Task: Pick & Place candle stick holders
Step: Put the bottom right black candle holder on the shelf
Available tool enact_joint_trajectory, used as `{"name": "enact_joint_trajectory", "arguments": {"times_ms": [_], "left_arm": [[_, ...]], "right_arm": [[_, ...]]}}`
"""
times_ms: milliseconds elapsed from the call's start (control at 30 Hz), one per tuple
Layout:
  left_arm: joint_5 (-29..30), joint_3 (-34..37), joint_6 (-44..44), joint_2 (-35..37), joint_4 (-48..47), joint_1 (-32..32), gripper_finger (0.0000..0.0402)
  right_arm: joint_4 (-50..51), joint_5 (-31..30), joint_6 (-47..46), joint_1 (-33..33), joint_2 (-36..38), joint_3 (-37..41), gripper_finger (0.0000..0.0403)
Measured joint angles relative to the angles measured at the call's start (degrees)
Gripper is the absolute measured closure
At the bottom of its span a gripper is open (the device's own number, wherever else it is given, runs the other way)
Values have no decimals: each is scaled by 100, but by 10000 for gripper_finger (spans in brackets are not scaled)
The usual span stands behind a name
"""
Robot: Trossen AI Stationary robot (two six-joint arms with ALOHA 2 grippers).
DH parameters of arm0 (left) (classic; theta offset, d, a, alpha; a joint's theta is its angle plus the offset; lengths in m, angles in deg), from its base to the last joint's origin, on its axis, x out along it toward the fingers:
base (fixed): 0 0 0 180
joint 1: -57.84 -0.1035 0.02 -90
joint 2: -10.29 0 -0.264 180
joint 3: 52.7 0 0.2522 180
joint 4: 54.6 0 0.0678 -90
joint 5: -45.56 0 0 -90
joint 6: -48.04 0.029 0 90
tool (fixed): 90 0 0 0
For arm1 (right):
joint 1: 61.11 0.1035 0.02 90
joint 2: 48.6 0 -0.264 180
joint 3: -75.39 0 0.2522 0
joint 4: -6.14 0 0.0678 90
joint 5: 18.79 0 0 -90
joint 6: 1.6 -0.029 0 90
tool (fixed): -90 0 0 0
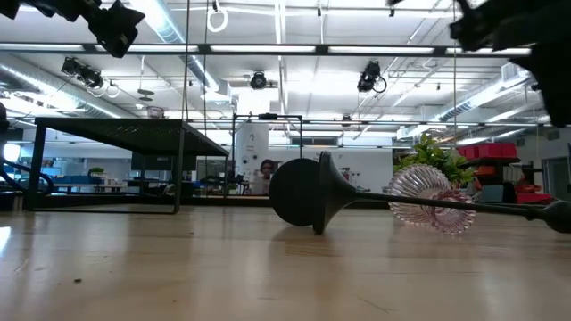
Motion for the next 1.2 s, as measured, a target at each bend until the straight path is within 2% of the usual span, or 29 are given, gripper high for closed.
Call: {"name": "enact_joint_trajectory", "arguments": {"times_ms": [133,267,400,600,700,1033,1200], "left_arm": [[0,0,-2,0,32,10,143],[13,2,-2,0,38,8,143],[46,2,-2,0,41,8,143],[141,2,-2,-2,45,8,143],[148,2,-2,0,47,8,143],[219,2,13,0,54,8,143],[260,2,29,0,54,8,143]], "right_arm": [[-675,57,-659,275,645,793,282],[-1081,416,-1064,468,1120,1560,282],[-1295,1132,-1334,560,1358,2211,282],[-2051,1396,-1280,561,1443,2878,282],[-2575,1503,-1187,565,1443,3194,282],[-2787,1737,-1268,559,1441,3769,285],[-2829,1731,-1267,558,1439,3825,331]]}}
